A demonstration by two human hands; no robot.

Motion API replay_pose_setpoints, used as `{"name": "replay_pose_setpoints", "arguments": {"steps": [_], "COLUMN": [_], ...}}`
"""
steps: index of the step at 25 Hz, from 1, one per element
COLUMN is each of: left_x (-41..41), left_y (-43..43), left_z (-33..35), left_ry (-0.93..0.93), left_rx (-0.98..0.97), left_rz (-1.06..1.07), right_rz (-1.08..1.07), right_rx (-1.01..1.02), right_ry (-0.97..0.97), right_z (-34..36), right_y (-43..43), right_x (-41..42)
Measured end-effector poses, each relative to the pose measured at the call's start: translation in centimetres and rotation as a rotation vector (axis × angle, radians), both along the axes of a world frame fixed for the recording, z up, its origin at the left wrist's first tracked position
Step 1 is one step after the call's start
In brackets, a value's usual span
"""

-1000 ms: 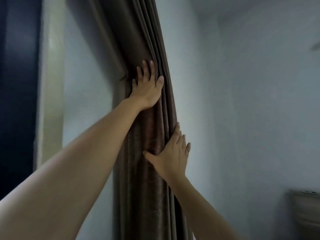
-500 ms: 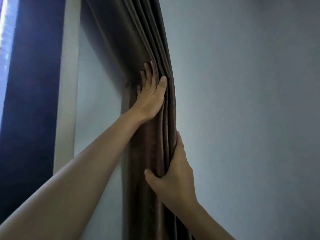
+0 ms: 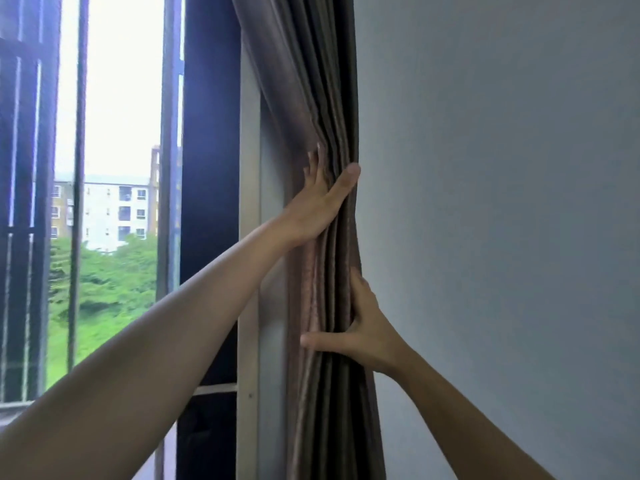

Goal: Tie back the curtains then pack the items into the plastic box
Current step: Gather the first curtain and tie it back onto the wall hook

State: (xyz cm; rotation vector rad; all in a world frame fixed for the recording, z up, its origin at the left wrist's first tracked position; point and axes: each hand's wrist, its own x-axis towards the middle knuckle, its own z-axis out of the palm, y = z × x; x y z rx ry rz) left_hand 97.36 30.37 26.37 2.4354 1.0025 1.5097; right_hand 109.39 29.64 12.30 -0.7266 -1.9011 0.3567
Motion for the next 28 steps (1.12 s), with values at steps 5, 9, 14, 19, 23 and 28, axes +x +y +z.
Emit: {"name": "replay_pose_setpoints", "arguments": {"steps": [5,9,14,19,23,28], "left_x": [-2.7,-5.7,-9.2,-13.0,-13.9,-15.4], "left_y": [-2.2,-4.4,-6.8,-7.8,-7.8,-7.9], "left_z": [-7.3,-14.5,-18.5,-22.7,-23.1,-24.9], "left_ry": [-0.101,-0.217,-0.299,-0.332,-0.277,-0.238], "left_rx": [-0.289,-0.407,-0.368,-0.270,-0.167,-0.055], "left_rz": [-0.012,-0.055,-0.049,0.080,0.213,0.335], "right_rz": [0.171,0.247,0.257,0.147,0.012,-0.148], "right_rx": [-0.147,-0.186,-0.207,-0.230,-0.174,-0.014], "right_ry": [0.002,-0.023,-0.065,0.032,0.173,0.329], "right_z": [-3.5,-6.0,-7.3,-10.7,-10.9,-12.0], "right_y": [-1.1,-3.3,-4.1,-4.7,-4.9,-6.4], "right_x": [-0.7,-3.2,-5.1,-7.8,-8.0,-9.4]}}
